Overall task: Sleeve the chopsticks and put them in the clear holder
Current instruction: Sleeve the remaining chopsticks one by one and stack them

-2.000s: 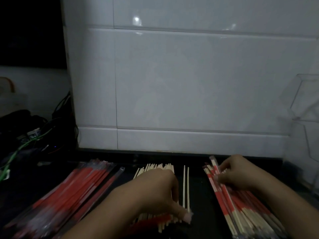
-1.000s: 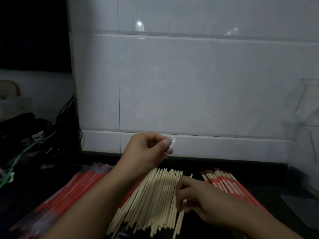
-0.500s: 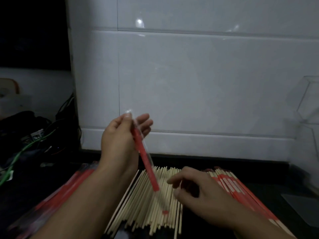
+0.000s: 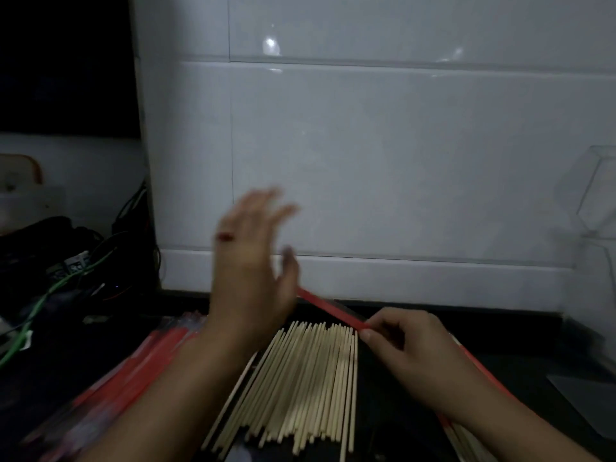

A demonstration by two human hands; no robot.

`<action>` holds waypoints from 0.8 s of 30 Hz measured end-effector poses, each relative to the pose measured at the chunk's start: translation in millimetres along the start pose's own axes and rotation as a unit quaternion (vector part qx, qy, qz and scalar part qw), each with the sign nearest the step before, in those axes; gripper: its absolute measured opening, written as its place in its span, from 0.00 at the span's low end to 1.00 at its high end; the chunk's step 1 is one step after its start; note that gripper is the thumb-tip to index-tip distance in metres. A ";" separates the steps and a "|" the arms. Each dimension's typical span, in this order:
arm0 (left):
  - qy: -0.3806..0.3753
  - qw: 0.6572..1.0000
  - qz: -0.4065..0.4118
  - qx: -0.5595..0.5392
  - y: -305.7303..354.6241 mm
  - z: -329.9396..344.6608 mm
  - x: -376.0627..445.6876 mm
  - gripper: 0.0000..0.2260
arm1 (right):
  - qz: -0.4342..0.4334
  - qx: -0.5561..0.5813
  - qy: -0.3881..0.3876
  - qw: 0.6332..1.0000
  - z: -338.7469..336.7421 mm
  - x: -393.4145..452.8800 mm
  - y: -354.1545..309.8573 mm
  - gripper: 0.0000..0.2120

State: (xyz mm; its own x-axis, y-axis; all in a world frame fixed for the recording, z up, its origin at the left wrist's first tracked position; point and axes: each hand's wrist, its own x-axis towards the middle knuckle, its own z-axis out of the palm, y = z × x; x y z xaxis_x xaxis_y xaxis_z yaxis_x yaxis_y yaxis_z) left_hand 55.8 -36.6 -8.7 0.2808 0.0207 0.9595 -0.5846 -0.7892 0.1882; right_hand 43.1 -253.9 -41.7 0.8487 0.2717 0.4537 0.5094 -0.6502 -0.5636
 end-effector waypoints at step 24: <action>-0.347 0.885 -0.266 -0.160 9.4 10.8 -11.1 0.08 | -0.116 -0.157 -0.249 0.949 2.4 -1.1 5.2 0.09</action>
State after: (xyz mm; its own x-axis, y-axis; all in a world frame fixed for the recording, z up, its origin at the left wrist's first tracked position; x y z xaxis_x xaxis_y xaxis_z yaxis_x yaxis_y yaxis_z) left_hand 55.4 -50.9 -19.8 0.9162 -0.1327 0.3782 -0.3835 -0.5648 0.7307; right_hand 45.2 -255.8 -46.8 0.7209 0.6838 0.1128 0.6892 -0.6902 -0.2205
